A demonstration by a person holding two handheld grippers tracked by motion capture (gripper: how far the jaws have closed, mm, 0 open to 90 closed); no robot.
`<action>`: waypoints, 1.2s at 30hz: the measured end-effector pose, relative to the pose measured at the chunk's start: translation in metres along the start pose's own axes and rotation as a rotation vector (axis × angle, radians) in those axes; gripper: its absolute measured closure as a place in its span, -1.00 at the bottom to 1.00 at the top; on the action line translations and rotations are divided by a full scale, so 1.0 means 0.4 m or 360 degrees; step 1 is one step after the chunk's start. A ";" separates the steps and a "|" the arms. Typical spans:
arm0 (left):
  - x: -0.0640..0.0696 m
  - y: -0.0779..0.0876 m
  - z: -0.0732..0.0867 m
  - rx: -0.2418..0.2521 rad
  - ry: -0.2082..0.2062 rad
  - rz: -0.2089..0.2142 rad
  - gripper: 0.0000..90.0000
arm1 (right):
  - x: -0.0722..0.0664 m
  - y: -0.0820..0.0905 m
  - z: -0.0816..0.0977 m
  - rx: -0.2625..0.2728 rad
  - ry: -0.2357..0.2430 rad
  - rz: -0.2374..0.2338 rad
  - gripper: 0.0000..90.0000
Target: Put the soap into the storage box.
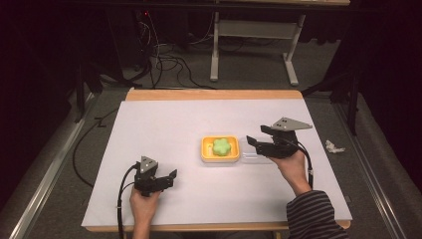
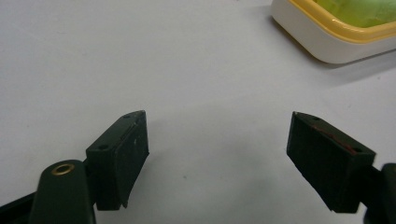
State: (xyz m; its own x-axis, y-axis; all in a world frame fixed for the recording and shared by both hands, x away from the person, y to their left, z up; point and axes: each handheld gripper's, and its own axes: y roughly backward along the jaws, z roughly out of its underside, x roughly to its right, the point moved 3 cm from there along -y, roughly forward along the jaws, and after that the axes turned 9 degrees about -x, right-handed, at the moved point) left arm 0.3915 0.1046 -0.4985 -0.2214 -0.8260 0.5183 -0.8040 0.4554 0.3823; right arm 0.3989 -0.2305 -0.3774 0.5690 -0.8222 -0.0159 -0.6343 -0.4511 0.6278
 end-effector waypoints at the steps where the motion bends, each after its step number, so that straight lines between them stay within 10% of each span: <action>1: 0.000 0.000 0.000 -0.0002 -0.0004 -0.0001 -0.52 | 0.000 0.005 0.001 0.0016 -0.0009 -0.0011 -0.24; 18: 0.003 0.001 0.001 0.0008 -0.0005 0.0006 -0.52 | 0.006 0.078 0.031 0.0188 -0.0046 0.0040 -0.27; 36: 0.003 0.003 0.002 0.0003 -0.0019 0.0007 -0.52 | 0.049 0.146 0.108 0.0191 -0.0132 0.0152 -0.31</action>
State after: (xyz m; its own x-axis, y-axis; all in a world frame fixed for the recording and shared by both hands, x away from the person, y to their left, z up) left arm 0.3899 0.1038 -0.4980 -0.2316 -0.8279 0.5109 -0.8041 0.4585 0.3785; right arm 0.3505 -0.2879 -0.3747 0.4612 -0.8869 -0.0277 -0.7442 -0.4036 0.5323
